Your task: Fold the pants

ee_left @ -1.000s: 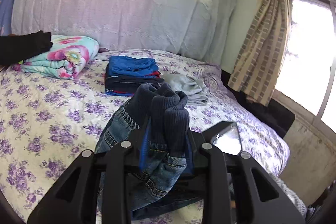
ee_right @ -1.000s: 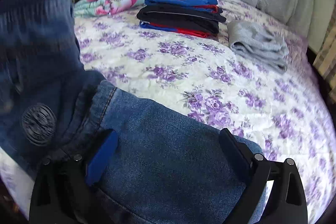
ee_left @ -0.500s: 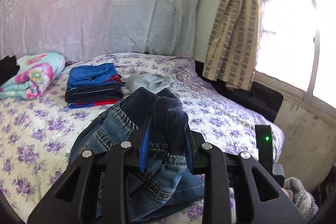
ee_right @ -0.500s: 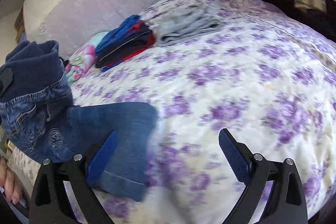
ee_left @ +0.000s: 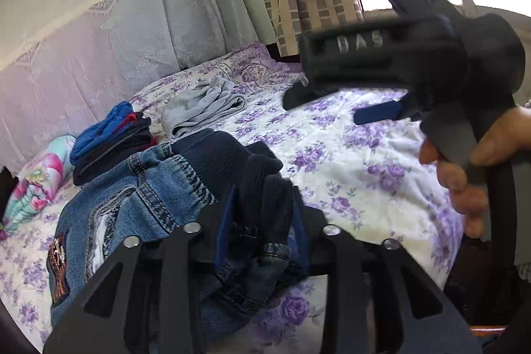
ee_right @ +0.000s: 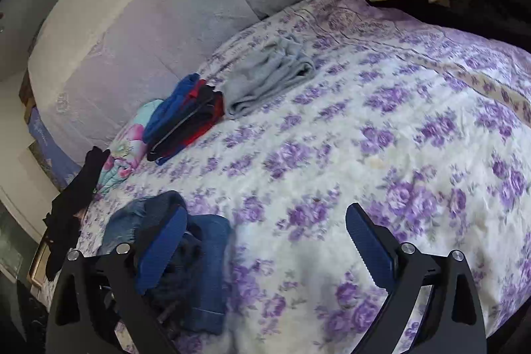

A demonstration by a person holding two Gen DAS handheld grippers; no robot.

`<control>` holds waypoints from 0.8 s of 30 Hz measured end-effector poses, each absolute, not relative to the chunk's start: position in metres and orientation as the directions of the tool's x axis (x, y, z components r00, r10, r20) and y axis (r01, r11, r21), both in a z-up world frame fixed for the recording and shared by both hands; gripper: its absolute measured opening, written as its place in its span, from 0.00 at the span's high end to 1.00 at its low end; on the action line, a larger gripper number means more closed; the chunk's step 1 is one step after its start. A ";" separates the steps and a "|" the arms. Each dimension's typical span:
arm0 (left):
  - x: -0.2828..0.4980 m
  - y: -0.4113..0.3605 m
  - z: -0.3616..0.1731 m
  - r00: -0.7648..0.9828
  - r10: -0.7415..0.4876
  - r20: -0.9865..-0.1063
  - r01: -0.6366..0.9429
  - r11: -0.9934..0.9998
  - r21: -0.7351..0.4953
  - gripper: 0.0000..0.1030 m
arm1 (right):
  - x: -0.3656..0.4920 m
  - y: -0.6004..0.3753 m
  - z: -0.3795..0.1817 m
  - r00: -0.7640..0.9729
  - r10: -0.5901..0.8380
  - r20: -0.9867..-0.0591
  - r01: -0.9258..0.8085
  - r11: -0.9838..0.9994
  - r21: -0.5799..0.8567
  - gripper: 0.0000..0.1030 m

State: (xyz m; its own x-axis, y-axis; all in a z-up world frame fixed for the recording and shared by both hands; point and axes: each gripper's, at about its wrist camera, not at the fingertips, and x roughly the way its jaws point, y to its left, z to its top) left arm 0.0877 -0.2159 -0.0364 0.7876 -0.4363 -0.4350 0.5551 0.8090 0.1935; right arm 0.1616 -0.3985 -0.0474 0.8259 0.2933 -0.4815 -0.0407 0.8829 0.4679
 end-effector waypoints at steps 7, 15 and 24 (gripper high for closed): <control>0.057 -0.199 -0.016 0.732 -0.553 -0.398 0.644 0.752 0.141 0.42 | 0.182 -0.320 0.007 0.745 0.414 -0.523 -0.288 0.907 0.307 0.06; 0.079 -0.098 0.030 0.870 -0.370 -0.327 0.377 0.925 -0.043 0.15 | 0.207 -0.302 -0.011 0.701 0.351 -0.621 -0.260 0.936 0.235 0.06; 0.122 -0.107 -0.047 0.798 -0.246 -0.551 0.311 0.950 0.027 0.17 | 0.217 -0.319 -0.084 0.659 0.373 -0.653 -0.202 0.924 0.324 0.03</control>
State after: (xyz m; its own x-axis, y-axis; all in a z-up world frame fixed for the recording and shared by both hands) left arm 0.1222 -0.1069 -0.0468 0.7977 -0.2456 -0.5508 0.3112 0.9500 0.0271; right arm 0.2174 -0.3193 -0.0842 0.6591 0.3726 -0.6533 -0.2016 0.9244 0.3239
